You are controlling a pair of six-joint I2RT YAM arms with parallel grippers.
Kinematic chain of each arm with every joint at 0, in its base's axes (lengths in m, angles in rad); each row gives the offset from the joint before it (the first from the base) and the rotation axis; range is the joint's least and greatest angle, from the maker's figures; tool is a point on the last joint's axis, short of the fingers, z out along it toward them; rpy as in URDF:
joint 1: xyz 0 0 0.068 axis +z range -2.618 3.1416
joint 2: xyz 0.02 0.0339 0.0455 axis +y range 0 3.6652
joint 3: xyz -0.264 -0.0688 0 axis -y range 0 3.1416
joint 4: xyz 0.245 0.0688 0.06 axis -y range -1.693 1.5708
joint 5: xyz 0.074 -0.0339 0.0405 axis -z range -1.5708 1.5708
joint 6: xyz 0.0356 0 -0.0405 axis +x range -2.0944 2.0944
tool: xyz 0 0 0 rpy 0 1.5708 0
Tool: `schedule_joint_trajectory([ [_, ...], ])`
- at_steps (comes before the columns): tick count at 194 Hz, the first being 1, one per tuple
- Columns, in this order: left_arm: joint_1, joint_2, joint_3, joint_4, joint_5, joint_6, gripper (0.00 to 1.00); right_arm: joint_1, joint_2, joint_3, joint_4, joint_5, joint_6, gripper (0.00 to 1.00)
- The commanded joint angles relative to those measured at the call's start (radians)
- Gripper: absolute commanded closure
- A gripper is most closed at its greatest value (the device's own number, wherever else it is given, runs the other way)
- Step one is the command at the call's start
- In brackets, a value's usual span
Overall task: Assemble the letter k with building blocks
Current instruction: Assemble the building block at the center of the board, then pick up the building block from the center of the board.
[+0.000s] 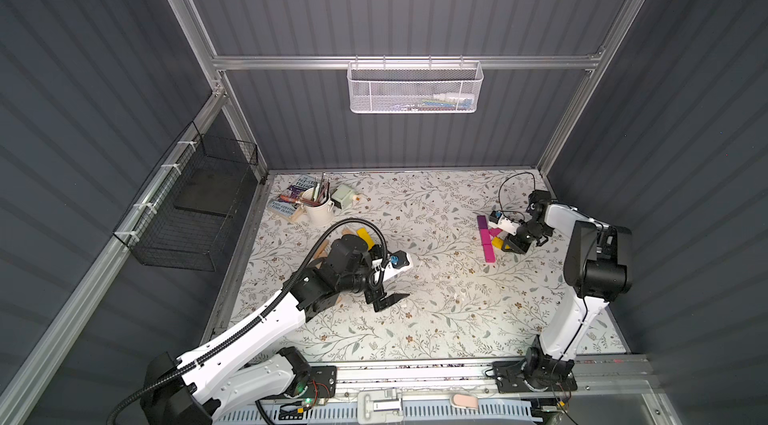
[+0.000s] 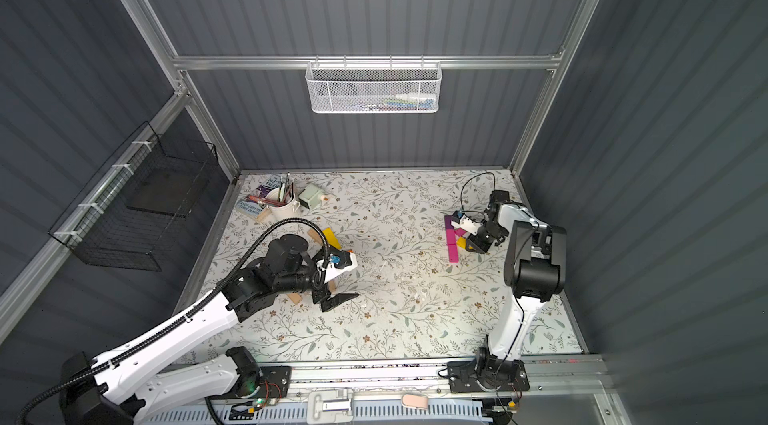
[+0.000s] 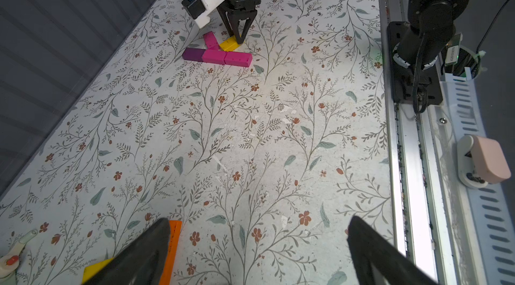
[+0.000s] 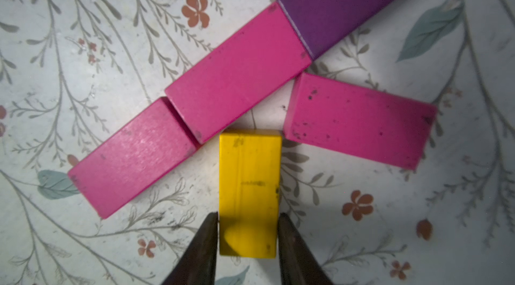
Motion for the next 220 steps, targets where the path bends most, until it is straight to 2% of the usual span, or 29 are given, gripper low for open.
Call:
schedule_joint_trajectory([
  [1, 0.001, -0.003, -0.006, -0.009, -0.002, 0.015, 0.01, 0.005, 0.012, 0.009, -0.031, -0.005, -0.004, 0.61],
  [40, 0.002, -0.002, -0.006, -0.009, -0.004, 0.015, 0.0, 0.006, 0.003, 0.007, -0.036, 0.002, -0.011, 0.6],
  [68, 0.001, -0.006, -0.006, -0.009, -0.032, 0.013, 0.0, 0.004, -0.066, 0.002, -0.031, -0.006, -0.014, 0.56],
  [98, 0.002, -0.015, -0.006, -0.007, -0.055, 0.007, 0.01, 0.005, -0.153, 0.034, -0.058, -0.041, 0.058, 0.51],
  [105, 0.0, -0.018, -0.006, -0.006, -0.069, 0.003, 0.01, 0.007, -0.187, 0.033, -0.051, -0.095, 0.093, 0.5],
  [119, 0.002, -0.026, -0.012, 0.004, -0.1, -0.016, 0.0, 0.013, -0.25, 0.034, -0.01, -0.138, 0.221, 0.48],
  [141, 0.001, -0.022, -0.021, 0.048, -0.193, -0.09, 0.01, 0.053, -0.355, 0.024, 0.071, -0.171, 0.55, 0.45],
  [166, 0.004, 0.02, -0.005, 0.089, -0.378, -0.262, 0.07, 0.154, -0.493, -0.058, 0.209, -0.074, 1.002, 0.36],
  [185, 0.007, 0.072, 0.028, 0.069, -0.565, -0.422, 0.13, 0.249, -0.599, -0.145, 0.285, 0.019, 1.273, 0.33],
  [200, 0.014, 0.125, 0.075, 0.016, -0.676, -0.528, 0.16, 0.308, -0.673, -0.214, 0.34, 0.04, 1.434, 0.33],
  [220, 0.044, 0.201, 0.148, -0.057, -0.729, -0.658, 0.22, 0.381, -0.732, -0.262, 0.33, 0.101, 1.567, 0.33],
])
